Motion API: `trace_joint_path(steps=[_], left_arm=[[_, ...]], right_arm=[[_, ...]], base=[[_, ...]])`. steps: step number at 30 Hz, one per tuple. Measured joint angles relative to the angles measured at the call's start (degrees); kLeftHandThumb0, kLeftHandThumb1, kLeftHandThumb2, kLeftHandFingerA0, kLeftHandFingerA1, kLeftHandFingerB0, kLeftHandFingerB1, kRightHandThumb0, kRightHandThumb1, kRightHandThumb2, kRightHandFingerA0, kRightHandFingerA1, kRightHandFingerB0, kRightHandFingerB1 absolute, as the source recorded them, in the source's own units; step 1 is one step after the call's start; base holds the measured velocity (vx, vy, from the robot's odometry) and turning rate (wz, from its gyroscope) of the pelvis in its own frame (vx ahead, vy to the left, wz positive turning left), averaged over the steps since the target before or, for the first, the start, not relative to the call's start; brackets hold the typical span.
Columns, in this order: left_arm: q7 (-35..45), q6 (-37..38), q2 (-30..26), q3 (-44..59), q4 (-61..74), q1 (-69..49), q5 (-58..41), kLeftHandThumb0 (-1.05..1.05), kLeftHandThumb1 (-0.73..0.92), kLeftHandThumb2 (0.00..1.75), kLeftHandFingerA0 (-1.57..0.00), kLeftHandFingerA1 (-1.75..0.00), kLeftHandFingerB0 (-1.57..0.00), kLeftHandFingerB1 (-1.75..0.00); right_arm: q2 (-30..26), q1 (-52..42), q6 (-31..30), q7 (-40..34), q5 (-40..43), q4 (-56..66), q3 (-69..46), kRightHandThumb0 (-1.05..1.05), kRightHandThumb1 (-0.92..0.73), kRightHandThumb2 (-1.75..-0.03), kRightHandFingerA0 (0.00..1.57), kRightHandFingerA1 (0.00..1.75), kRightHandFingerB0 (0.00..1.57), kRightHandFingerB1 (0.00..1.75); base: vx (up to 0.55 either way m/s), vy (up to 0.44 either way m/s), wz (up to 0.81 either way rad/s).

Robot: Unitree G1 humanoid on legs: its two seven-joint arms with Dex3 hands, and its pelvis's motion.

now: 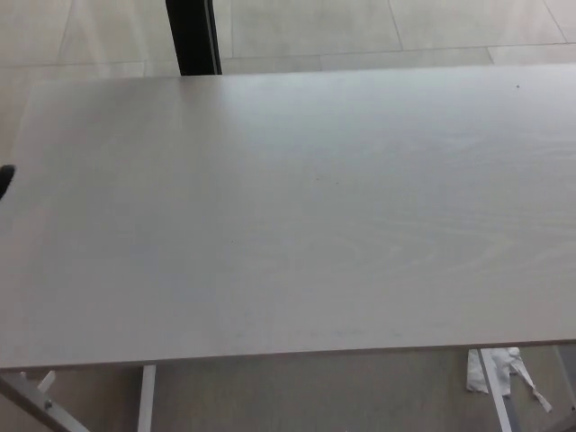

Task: Pick up a bottle and hand it

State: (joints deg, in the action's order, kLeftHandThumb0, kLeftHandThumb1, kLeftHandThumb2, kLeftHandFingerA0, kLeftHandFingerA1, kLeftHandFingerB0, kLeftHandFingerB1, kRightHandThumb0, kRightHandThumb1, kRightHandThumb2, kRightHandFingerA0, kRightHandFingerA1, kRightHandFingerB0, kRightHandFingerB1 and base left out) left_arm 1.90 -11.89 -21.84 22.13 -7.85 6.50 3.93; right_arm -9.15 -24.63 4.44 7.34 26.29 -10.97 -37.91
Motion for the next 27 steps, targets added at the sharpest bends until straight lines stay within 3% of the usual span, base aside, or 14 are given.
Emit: trace_joint_path(steps=[1,5,6,7,10,12,13,15,16,17,19,20,22,27], left_arm=[[0.0,0.0,-0.3,2.0,0.5,-1.5,-0.3,-0.76,0.68,0.61,-0.41,-0.76,-0.05,-0.58],[0.1,-0.1,-0.7,8.9,2.3,-6.7,-1.2,-0.78,0.57,0.58,-0.49,-0.71,-0.11,-0.57],[0.2,-0.2,-0.7,11.8,3.0,-8.8,-1.8,-0.85,0.49,0.88,-0.49,-0.73,-0.13,-0.58],[0.2,-0.3,-0.7,13.4,3.4,-9.8,-2.1,-0.77,0.57,0.58,-0.50,-0.74,-0.11,-0.60],[0.2,-1.3,-0.3,19.4,5.8,-13.5,-3.8,-0.69,0.57,0.58,-0.50,-0.75,-0.13,-0.58],[0.1,-2.7,0.3,22.7,7.7,-15.5,-5.1,-0.71,0.44,0.85,-0.47,-0.74,-0.13,-0.59],[0.1,-3.4,0.9,23.4,8.3,-16.2,-5.5,-0.71,0.45,0.83,-0.67,-0.80,-0.13,-0.59],[0.0,-4.7,2.8,23.3,8.9,-17.6,-6.2,-0.64,0.54,0.57,-0.55,-0.75,-0.13,-0.58],[0.2,-5.3,3.6,22.5,8.8,-18.5,-6.3,-0.65,0.53,0.56,-0.55,-0.71,-0.22,-0.57],[0.5,-6.1,4.3,21.3,8.7,-19.5,-6.5,-0.67,0.42,0.82,-0.61,-0.71,-0.24,-0.58],[2.2,-7.2,4.8,18.1,6.7,-21.6,-7.2,-0.64,0.51,0.56,-0.68,-0.59,-0.29,-0.51],[2.9,-7.4,4.8,17.3,5.5,-22.0,-7.5,-0.71,0.43,0.83,-0.68,-0.67,-0.30,-0.57],[4.9,-7.7,4.7,15.5,2.6,-22.7,-8.4,-0.65,0.54,0.57,-0.82,-0.60,-0.48,-0.49],[9.0,-7.6,2.1,12.0,-2.6,-24.7,-9.3,-0.76,0.54,0.58,-0.96,-0.56,-0.80,-0.50]], right_arm=[[0.0,0.0,0.0,0.0,0.0,-0.1,-0.1,-0.49,-0.41,-0.76,0.43,0.55,0.33,0.45],[-0.1,0.0,0.0,0.0,0.0,-0.7,-0.5,-0.52,-0.41,-0.75,0.42,0.55,0.33,0.45],[-0.2,0.0,0.0,0.1,0.0,-0.9,-0.8,-0.42,-0.53,-0.57,0.45,0.47,0.38,0.33],[-0.2,-0.1,0.0,0.1,0.0,-1.1,-1.0,-0.43,-0.53,-0.57,0.44,0.48,0.38,0.33],[-0.8,-0.2,0.0,0.2,0.1,-2.1,-1.8,-0.43,-0.53,-0.56,0.44,0.47,0.38,0.33],[-1.6,-0.3,0.0,0.3,0.1,-3.4,-3.0,-0.44,-0.52,-0.56,0.45,0.48,0.40,0.33],[-2.2,-0.2,0.0,0.4,0.2,-4.0,-3.4,-0.43,-0.53,-0.57,0.44,0.47,0.39,0.33],[-2.9,-0.1,0.1,0.5,0.2,-5.3,-3.9,-0.43,-0.53,-0.56,0.54,0.48,0.37,0.32],[-3.2,0.0,0.2,0.6,0.2,-5.9,-4.2,-0.50,-0.41,-0.77,0.49,0.57,0.30,0.45],[-3.4,0.1,0.3,0.7,0.2,-6.6,-4.4,-0.50,-0.41,-0.76,0.44,0.57,0.30,0.45],[-3.9,0.4,0.3,1.0,0.3,-7.4,-5.0,-0.43,-0.52,-0.56,0.51,0.49,0.37,0.32],[-4.0,0.4,0.3,1.1,0.3,-7.4,-5.2,-0.42,-0.53,-0.57,0.48,0.49,0.37,0.32],[-4.3,0.4,0.3,1.1,0.5,-6.9,-5.5,-0.44,-0.52,-0.56,0.50,0.48,0.38,0.32],[-4.6,0.3,0.3,1.5,0.6,-7.1,-5.6,-0.48,-0.50,-0.57,0.58,0.52,0.37,0.33]], base=[[0.00,0.000,0.00],[0.00,0.000,0.00],[0.00,0.000,0.00],[0.00,0.000,0.00],[0.00,0.000,0.00],[0.00,0.000,0.00],[0.00,0.000,0.00],[0.00,0.000,0.00],[0.00,0.000,0.00],[0.00,0.000,0.00],[0.00,0.000,0.00],[0.00,0.000,0.00],[0.00,0.000,0.00],[0.00,0.000,0.00]])
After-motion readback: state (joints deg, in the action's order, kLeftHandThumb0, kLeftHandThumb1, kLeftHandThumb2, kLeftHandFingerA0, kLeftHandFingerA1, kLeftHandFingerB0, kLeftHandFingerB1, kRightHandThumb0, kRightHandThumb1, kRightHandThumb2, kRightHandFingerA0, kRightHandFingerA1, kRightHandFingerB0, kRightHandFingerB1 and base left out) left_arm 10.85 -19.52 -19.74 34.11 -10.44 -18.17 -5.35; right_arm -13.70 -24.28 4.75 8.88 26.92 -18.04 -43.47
